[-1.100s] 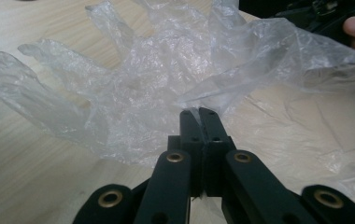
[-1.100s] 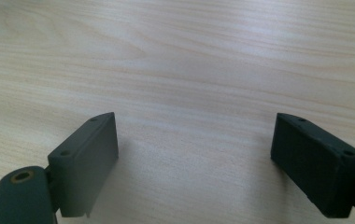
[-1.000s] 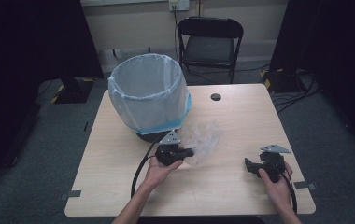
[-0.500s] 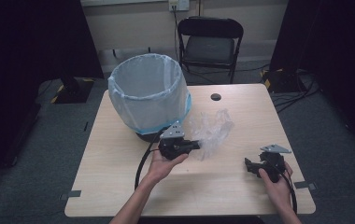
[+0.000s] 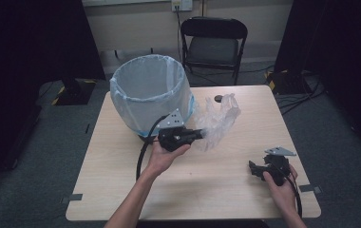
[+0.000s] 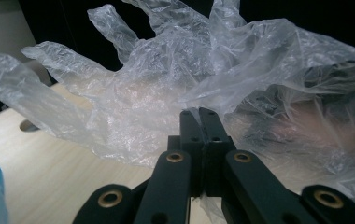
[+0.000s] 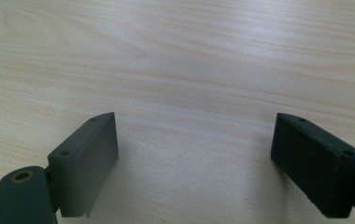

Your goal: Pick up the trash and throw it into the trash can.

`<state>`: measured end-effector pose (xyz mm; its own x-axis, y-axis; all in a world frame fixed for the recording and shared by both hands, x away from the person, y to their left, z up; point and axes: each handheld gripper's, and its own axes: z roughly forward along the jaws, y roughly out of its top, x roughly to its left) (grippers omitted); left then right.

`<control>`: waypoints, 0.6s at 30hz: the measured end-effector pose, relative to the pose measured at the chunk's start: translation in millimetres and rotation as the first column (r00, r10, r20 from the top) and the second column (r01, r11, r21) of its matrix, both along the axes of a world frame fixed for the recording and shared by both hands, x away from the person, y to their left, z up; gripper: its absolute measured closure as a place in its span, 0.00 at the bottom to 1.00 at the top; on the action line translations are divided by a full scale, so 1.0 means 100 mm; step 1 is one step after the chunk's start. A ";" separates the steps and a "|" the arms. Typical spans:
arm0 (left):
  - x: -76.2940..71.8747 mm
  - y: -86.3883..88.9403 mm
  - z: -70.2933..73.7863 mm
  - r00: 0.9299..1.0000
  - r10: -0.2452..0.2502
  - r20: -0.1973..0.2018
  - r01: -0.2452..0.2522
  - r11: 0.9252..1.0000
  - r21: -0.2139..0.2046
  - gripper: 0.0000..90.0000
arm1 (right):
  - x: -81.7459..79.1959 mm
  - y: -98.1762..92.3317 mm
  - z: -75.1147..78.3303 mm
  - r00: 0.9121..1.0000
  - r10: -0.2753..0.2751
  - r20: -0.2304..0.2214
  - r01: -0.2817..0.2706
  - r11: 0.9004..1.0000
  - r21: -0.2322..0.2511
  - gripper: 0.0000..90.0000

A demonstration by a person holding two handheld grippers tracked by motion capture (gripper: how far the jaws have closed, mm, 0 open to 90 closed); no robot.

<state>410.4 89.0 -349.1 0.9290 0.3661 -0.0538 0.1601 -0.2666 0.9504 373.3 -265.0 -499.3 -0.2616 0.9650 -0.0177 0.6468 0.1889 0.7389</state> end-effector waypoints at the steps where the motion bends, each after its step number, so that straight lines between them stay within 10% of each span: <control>1: 0.01 0.01 0.07 1.000 0.003 0.010 -0.003 1.000 -0.006 1.00 | 0.00 0.00 0.00 1.000 0.000 0.000 0.000 1.000 0.000 0.16; 18: 0.16 0.21 0.68 0.995 0.046 0.091 -0.037 0.995 -0.092 1.00 | 0.00 0.00 0.00 1.000 -0.001 0.000 0.001 1.000 0.002 0.16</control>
<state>426.1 110.1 -281.0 0.9156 0.4021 -0.0023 0.0790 -0.1743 0.9815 373.3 -264.9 -499.3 -0.2608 0.9652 -0.0160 0.6471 0.1872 0.7391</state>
